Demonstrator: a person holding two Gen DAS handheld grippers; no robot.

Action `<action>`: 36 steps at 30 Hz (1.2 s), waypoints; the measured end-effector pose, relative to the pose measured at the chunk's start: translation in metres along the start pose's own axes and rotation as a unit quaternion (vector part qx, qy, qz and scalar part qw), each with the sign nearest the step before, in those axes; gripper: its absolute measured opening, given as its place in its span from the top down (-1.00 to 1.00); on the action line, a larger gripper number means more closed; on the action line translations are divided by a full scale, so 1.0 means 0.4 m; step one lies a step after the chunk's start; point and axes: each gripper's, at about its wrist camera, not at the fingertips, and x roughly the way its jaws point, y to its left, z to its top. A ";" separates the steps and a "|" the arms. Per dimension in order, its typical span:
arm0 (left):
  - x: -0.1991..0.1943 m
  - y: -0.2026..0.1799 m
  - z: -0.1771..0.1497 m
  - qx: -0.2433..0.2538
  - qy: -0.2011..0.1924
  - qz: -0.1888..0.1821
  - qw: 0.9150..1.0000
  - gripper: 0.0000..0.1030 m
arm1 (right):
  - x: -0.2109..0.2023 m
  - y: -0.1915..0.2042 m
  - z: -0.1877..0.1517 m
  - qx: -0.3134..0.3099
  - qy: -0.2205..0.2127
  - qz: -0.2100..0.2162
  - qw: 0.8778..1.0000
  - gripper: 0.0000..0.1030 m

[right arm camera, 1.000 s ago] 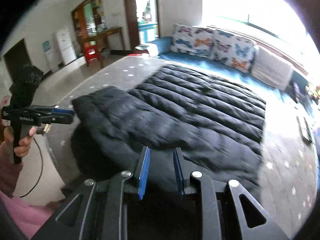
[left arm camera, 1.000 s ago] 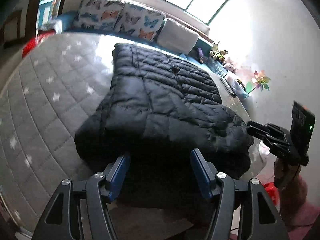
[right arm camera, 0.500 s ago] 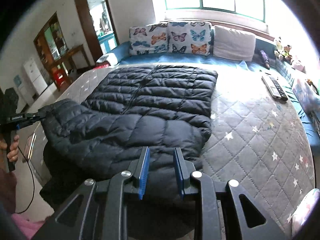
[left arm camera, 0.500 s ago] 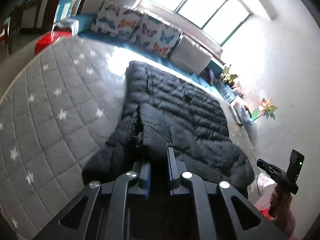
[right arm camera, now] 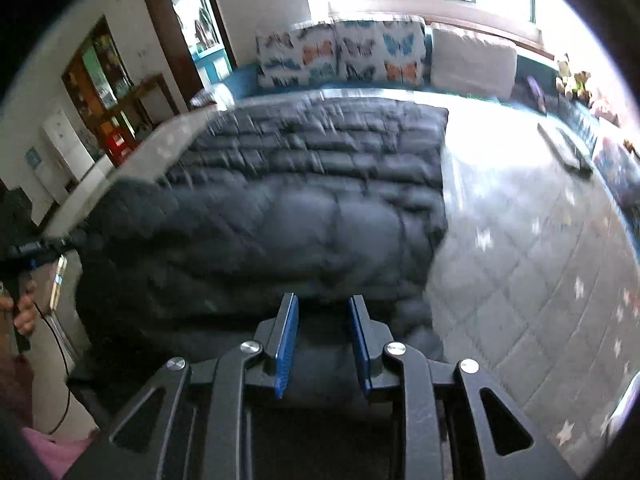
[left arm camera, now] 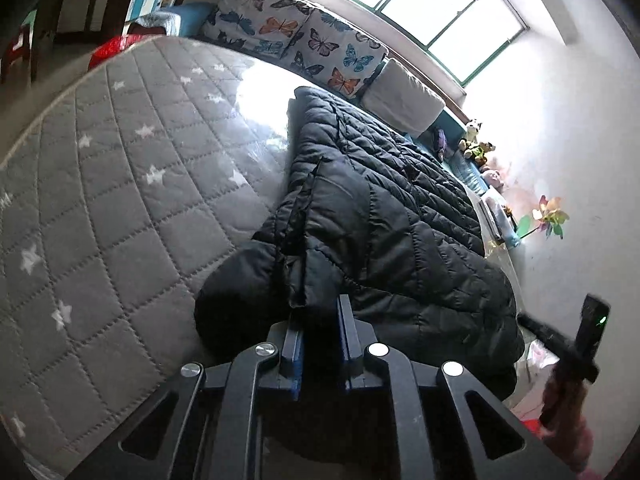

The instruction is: Fold large clothes

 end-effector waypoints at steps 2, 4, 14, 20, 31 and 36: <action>-0.005 -0.002 0.003 0.005 -0.001 -0.003 1.000 0.66 | 0.011 0.019 0.014 -0.004 0.000 0.017 1.000 0.38; -0.014 -0.004 0.003 0.006 0.004 0.004 1.000 0.62 | 0.058 0.044 0.019 -0.008 0.022 0.038 0.999 0.37; -0.189 -0.076 0.038 0.053 -0.051 0.024 0.997 0.59 | 0.107 0.156 0.028 -0.069 0.049 0.046 0.995 0.27; -0.089 -0.226 0.059 0.136 -0.005 -0.025 0.990 0.58 | 0.138 0.201 0.038 -0.082 0.055 0.049 0.994 0.27; 0.129 -0.223 0.065 0.176 0.054 -0.013 0.983 0.59 | 0.179 0.263 0.056 -0.109 0.068 0.068 0.989 -0.02; 0.169 -0.164 0.054 0.144 0.064 -0.034 0.987 0.58 | 0.199 0.272 0.042 -0.116 0.080 0.062 0.988 -0.09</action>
